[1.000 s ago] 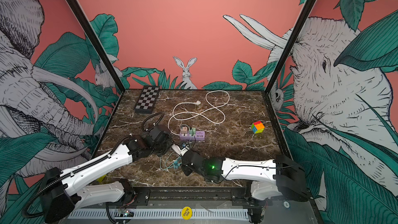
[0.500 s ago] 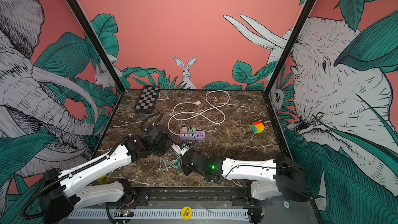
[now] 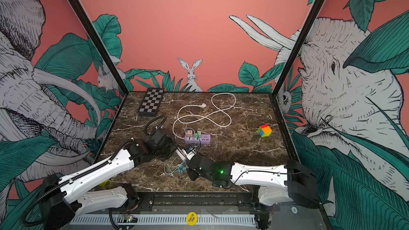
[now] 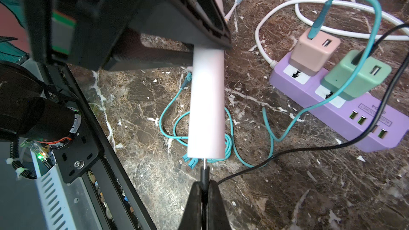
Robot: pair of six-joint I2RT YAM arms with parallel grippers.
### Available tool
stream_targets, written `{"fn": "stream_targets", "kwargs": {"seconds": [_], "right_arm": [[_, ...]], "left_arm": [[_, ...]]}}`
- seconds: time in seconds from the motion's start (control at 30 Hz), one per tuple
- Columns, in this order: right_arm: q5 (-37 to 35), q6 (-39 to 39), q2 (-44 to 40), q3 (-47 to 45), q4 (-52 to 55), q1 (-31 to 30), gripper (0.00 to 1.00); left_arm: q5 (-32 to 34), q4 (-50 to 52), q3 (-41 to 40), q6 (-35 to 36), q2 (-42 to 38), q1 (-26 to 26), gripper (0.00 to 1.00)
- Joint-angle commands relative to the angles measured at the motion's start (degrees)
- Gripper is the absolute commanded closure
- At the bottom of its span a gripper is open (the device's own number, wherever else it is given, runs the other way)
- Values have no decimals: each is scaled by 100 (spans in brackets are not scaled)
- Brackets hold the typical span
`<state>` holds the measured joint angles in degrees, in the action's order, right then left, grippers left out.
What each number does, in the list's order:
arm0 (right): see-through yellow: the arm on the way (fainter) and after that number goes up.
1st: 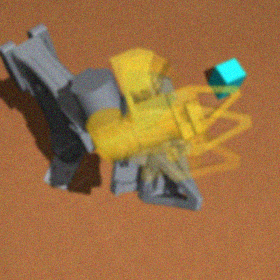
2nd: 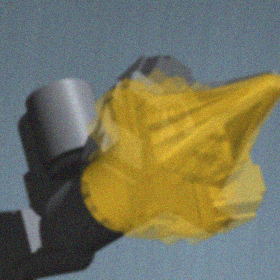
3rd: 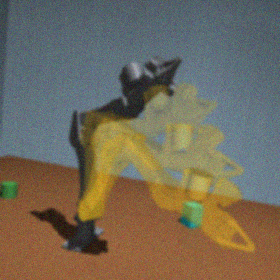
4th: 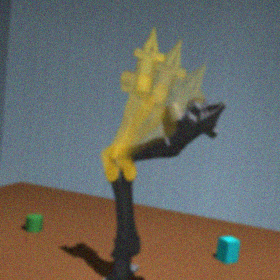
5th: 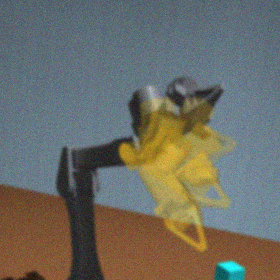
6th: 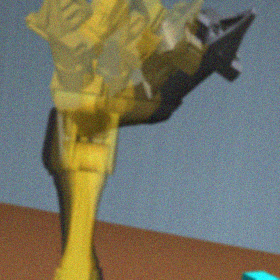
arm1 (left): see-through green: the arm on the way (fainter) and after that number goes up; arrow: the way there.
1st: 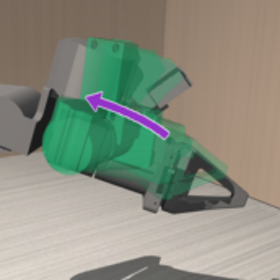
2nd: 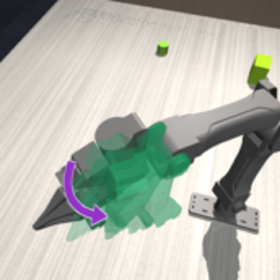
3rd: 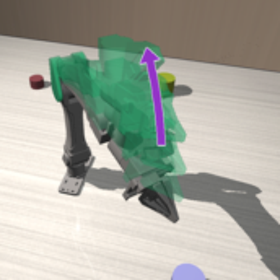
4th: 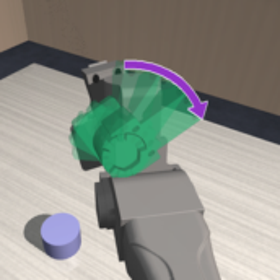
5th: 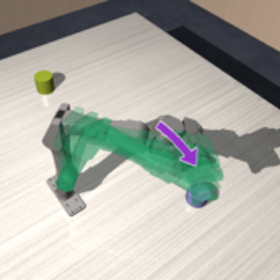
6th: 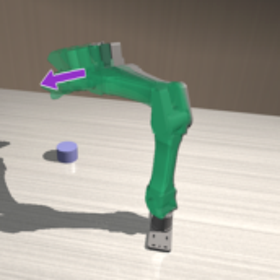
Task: Charge the electric toothbrush
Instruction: Insert the charging cable into the electric toothbrush.
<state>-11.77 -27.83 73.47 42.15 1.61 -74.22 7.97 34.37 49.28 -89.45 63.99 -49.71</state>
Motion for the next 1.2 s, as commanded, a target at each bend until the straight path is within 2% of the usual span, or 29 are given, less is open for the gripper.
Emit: {"fn": "stream_targets", "kwargs": {"seconds": [0.0, 0.6, 0.8, 1.17], "right_arm": [[-79, 41, -109, -29, -289, 30, 100], [-233, -74, 84, -80, -527, 30, 100], [-25, -174, 132, -170, -533, 21, 100], [-446, -80, 161, 130, -209, 21, 100]], "left_arm": [[-75, 62, -39, -67, -48, 6, 100], [-61, 12, -51, -81, -124, 7, 100], [-9, 19, -83, -101, -187, 6, 100], [-139, -53, -79, -73, -79, 6, 100]]}}
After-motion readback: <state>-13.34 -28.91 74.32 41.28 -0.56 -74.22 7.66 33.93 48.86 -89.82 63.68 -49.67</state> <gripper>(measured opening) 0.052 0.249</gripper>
